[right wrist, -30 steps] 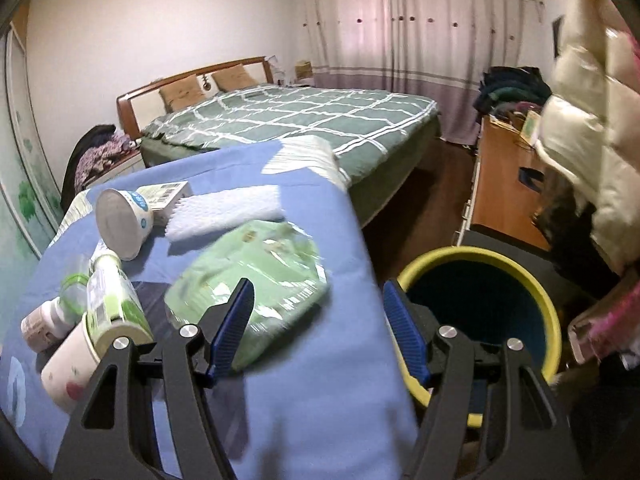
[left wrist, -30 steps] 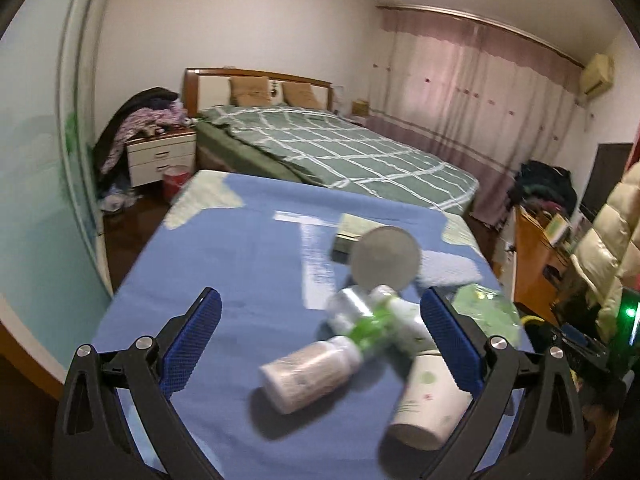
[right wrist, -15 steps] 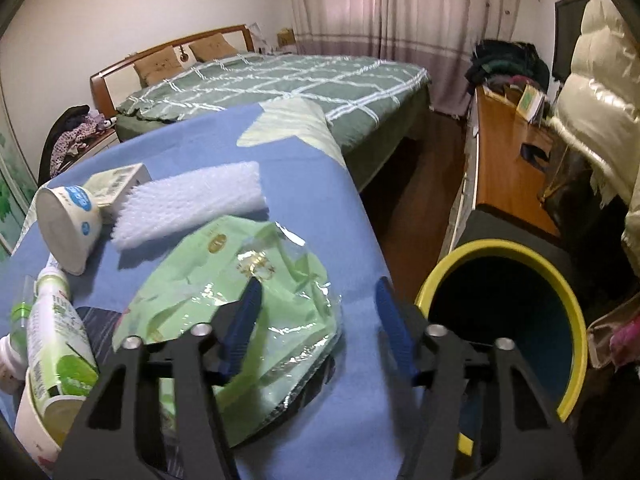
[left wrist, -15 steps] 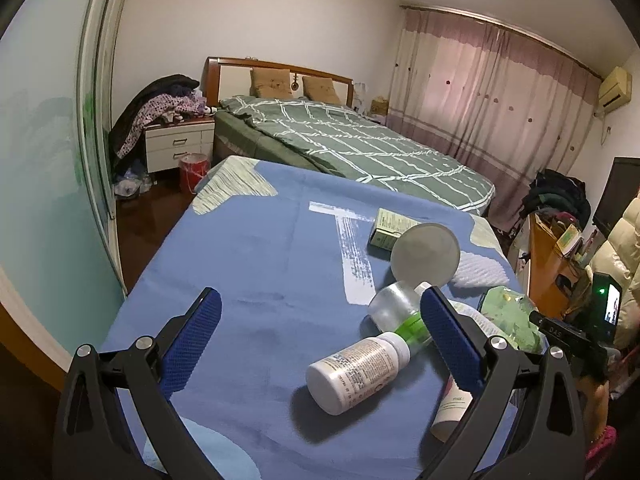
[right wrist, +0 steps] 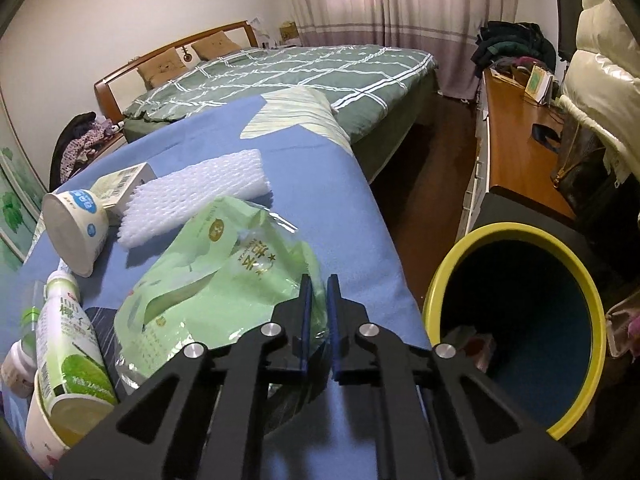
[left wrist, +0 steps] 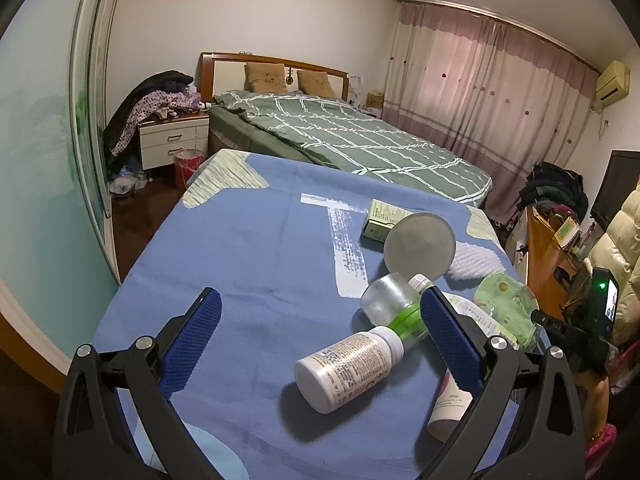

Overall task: Collect trash
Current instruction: 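Grasp the green plastic wrapper with the right gripper and drop it into the bin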

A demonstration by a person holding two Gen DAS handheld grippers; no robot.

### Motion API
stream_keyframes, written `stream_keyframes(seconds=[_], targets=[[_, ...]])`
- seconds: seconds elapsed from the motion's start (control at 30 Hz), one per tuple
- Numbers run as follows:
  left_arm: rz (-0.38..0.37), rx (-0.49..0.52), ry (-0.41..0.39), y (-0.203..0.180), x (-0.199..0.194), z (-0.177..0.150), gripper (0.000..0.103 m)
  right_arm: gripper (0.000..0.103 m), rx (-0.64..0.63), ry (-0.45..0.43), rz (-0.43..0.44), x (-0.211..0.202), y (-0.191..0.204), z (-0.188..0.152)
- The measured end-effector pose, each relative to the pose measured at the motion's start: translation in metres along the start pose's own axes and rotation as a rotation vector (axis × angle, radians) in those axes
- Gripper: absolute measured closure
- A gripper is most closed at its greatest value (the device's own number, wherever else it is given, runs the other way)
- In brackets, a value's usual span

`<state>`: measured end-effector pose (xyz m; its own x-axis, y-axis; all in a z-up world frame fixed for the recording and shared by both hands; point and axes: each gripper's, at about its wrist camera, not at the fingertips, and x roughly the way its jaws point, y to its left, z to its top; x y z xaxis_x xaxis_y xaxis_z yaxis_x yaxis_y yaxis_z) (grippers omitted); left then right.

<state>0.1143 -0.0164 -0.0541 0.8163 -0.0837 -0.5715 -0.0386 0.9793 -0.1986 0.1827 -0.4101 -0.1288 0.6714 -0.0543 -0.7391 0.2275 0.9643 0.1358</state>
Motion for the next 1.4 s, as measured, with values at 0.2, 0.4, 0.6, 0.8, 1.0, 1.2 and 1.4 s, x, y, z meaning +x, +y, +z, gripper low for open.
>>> stream_keyframes(seconds=[0.2,0.4,0.6,0.8,1.0,1.2,1.4], targets=[[-0.002,0.003,-0.010,-0.002,-0.003,0.000,0.005,0.098,0.018,-0.054,0.026,-0.029,-0.005,0.000],[-0.014,0.013,-0.006,-0.008,-0.004,-0.002,0.005,0.098,0.023,-0.124,0.040,-0.072,-0.014,-0.005],[-0.036,0.035,-0.010,-0.017,-0.009,-0.002,0.005,0.098,0.066,-0.181,-0.026,-0.098,-0.041,-0.006],[-0.061,0.067,-0.009,-0.032,-0.012,-0.003,0.005,0.097,0.146,-0.193,-0.112,-0.102,-0.085,-0.009],[-0.084,0.102,0.003,-0.051,-0.011,-0.007,0.005,0.097,0.220,-0.197,-0.225,-0.103,-0.129,-0.014],[-0.101,0.132,0.015,-0.065,-0.010,-0.009,0.005,0.097,0.280,-0.161,-0.282,-0.090,-0.160,-0.022],[-0.113,0.153,0.021,-0.076,-0.011,-0.009,0.005,0.093,0.296,-0.132,-0.311,-0.079,-0.170,-0.027]])
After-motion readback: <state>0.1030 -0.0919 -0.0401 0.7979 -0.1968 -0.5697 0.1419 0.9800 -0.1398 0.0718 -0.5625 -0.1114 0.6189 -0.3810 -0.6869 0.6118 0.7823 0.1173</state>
